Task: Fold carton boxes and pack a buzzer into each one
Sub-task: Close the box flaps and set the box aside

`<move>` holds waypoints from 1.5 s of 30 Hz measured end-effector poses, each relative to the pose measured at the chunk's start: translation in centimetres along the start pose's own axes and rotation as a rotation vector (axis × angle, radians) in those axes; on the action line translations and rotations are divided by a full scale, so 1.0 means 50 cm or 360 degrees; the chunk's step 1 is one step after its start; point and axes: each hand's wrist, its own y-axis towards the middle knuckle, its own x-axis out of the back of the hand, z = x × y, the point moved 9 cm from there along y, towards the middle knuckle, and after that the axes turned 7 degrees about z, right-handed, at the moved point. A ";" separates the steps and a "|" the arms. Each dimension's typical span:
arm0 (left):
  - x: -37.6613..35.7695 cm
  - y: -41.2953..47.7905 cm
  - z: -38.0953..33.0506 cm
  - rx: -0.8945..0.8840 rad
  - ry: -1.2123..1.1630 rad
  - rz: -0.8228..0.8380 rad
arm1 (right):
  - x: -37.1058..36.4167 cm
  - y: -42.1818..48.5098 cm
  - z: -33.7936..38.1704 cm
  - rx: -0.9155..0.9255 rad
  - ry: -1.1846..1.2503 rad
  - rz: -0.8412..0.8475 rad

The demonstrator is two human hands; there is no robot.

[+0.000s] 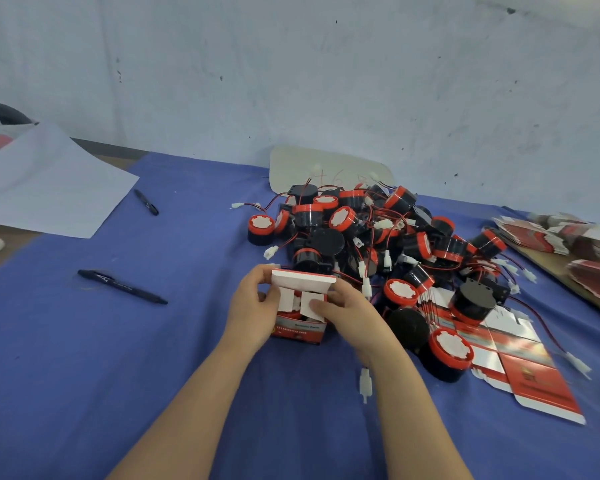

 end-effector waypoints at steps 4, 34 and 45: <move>0.001 0.000 0.005 0.0033 -0.0142 0.0049 | -0.001 0.006 0.005 0.0104 0.0064 -0.0059; -0.017 -0.010 -0.022 -0.0235 0.0378 0.0487 | 0.003 -0.017 0.038 0.0305 -0.0265 0.0241; -0.054 -0.014 0.016 0.0093 0.0296 0.0830 | 0.010 -0.003 0.004 0.0086 -0.0048 0.0061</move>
